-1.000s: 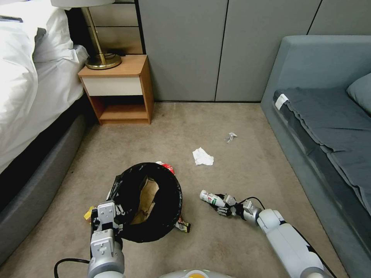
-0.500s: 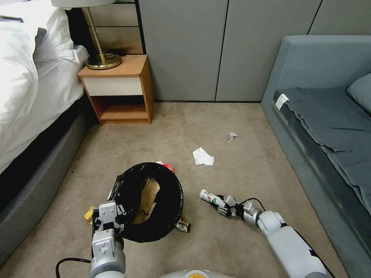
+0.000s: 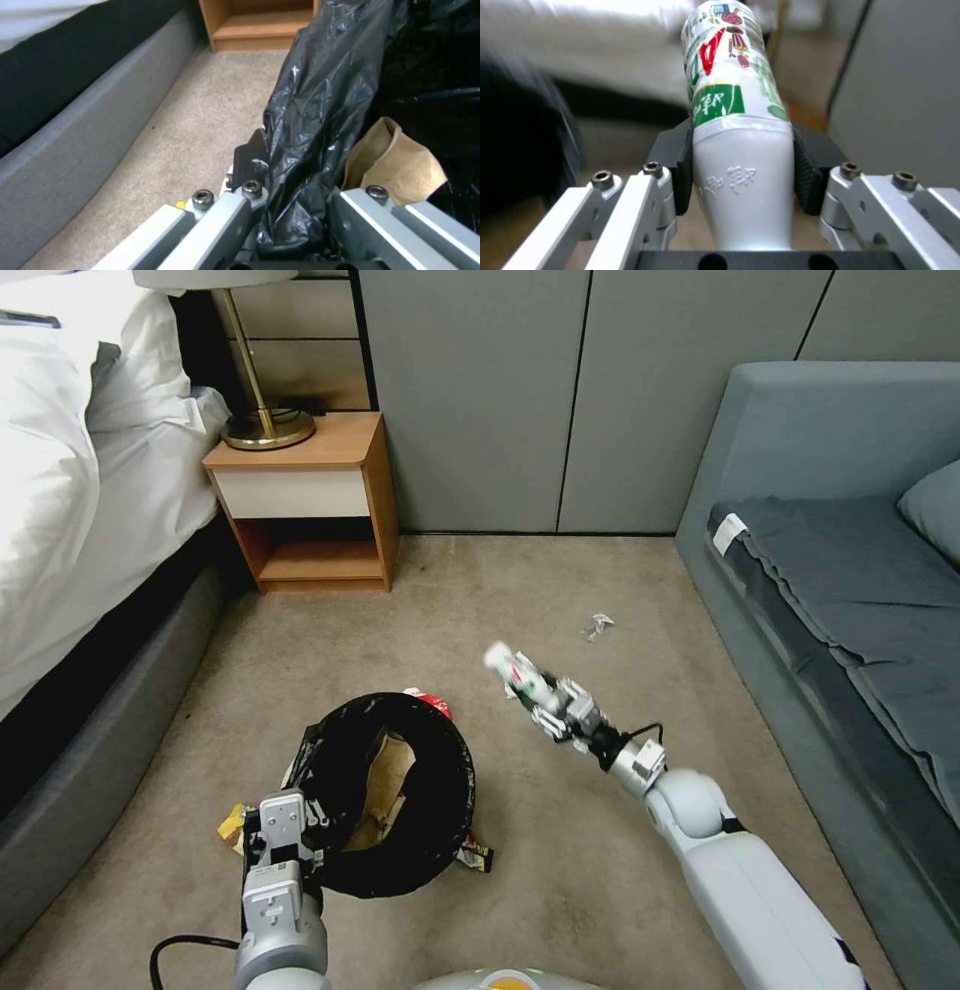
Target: Pick up the trash bin, then pick up the garbage from the floor and place it into the trash bin.
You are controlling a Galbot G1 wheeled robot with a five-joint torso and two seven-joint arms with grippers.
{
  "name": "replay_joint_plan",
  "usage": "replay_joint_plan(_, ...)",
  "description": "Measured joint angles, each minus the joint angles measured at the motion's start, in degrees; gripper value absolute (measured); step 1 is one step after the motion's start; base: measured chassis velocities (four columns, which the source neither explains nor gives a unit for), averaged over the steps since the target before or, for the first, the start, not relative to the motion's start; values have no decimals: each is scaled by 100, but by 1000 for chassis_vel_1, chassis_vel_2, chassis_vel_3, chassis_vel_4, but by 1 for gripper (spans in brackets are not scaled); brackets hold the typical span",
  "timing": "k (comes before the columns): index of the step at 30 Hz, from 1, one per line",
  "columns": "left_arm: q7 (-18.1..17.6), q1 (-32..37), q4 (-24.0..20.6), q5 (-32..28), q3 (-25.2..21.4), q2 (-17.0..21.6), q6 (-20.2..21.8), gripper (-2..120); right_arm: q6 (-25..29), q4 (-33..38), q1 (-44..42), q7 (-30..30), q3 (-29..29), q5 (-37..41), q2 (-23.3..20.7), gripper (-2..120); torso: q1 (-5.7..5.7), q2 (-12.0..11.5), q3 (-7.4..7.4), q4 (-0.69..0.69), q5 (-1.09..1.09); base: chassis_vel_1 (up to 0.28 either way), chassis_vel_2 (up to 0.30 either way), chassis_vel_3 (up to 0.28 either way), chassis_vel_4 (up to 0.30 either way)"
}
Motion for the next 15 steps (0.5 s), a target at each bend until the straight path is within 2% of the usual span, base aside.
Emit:
replay_joint_plan(1,0,0,0,0,0,0,0,1,0,0,0,0,0,0,0,37,0,0,0,0,0,0,0,0,0)
replay_joint_plan(2,2,-12,3,0,4,1,8,1,-61,534,-180,64,-103,78,-66,37,0,0,0,0,1,0,0,0,0)
replay_joint_plan(4,2,-16,5,0,10,5,12,1,-90,983,-386,151,-288,102,-143,37,0,0,0,0,1,0,0,0,0)
replay_joint_plan(7,3,-16,7,4,24,9,13,1,-98,1248,-581,319,-578,52,-239,37,0,0,0,0,2,0,0,0,0)
replay_joint_plan(8,3,-16,7,4,24,9,13,1,-98,1248,-581,319,-578,52,-239,37,0,0,0,0,2,0,0,0,0)
replay_joint_plan(11,6,5,7,35,66,3,13,1,-150,1375,-795,891,-1265,-313,-345,37,0,0,0,0,2,0,0,0,0)
replay_joint_plan(15,7,25,6,70,100,-3,9,1,-136,1120,-786,1077,-1701,-603,-296,37,0,0,0,1,2,0,0,0,0)
